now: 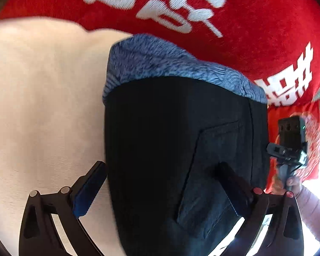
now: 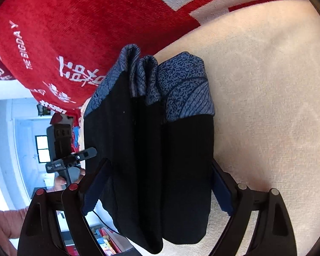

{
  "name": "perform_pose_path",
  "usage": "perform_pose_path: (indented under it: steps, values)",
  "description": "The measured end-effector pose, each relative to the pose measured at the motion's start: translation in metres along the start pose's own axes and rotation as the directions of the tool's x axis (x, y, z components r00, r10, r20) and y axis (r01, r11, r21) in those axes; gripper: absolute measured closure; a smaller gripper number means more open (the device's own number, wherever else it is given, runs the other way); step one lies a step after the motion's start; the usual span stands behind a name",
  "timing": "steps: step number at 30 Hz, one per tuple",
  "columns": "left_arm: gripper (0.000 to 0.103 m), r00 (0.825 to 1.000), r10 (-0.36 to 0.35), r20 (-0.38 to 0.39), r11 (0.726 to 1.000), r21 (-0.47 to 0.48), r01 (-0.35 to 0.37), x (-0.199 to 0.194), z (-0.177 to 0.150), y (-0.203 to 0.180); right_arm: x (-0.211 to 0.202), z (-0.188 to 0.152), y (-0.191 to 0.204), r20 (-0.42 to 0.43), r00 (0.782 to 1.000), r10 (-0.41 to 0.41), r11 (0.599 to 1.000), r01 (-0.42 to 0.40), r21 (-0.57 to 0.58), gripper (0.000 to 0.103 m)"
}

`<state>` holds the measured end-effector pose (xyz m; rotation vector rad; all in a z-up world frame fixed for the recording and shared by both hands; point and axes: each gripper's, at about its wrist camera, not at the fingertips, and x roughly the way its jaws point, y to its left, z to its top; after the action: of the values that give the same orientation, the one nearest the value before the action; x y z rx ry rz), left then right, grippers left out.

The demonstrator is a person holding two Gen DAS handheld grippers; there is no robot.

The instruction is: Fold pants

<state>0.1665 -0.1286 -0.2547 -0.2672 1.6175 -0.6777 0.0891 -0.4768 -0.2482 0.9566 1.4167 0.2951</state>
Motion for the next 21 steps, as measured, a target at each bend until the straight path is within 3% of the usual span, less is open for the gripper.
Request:
perform_pose_path:
  steps: [1, 2, 3, 6, 12, 17, 21]
  values:
    - [0.0, 1.0, 0.008, 0.013, 1.0, -0.014, -0.008, -0.001, 0.0, 0.0, 0.0, 0.001, -0.001, -0.001, 1.0, -0.003, 1.0, 0.003, 0.022, 0.014]
    - [0.001, 0.999, 0.022, 0.03, 1.0, -0.015, -0.022, -0.002, -0.001, -0.002, -0.001, 0.002, -0.001, -0.003, 1.0, -0.018, 0.999, 0.019, 0.032, 0.024]
    - [0.014, 0.998, 0.035, 0.058, 0.999, -0.007, -0.035, -0.006, -0.004, -0.007, -0.002, 0.002, -0.001, -0.015, 0.999, -0.04, 0.999, 0.04, 0.033, 0.037]
    - [0.036, 0.994, 0.04, 0.1, 0.999, 0.016, -0.042, -0.019, -0.011, -0.024, -0.011, -0.001, -0.001, -0.019, 1.0, 0.012, 0.998, -0.011, 0.055, 0.055]
    - [0.042, 0.991, 0.079, 0.111, 0.995, 0.051, -0.085, -0.049, -0.03, -0.051, -0.032, -0.021, 0.013, -0.015, 0.996, 0.087, 0.994, -0.086, 0.073, 0.061]
    - [0.042, 0.989, 0.099, 0.112, 0.994, 0.039, -0.104, -0.081, -0.066, -0.048, -0.043, -0.065, 0.029, -0.025, 0.988, 0.154, 0.984, -0.151, 0.099, 0.061]
    - [0.037, 0.986, 0.146, 0.083, 0.988, 0.034, -0.149, -0.072, -0.094, -0.04, -0.036, -0.1, 0.028, -0.032, 0.991, 0.131, 0.986, -0.127, 0.106, 0.061]
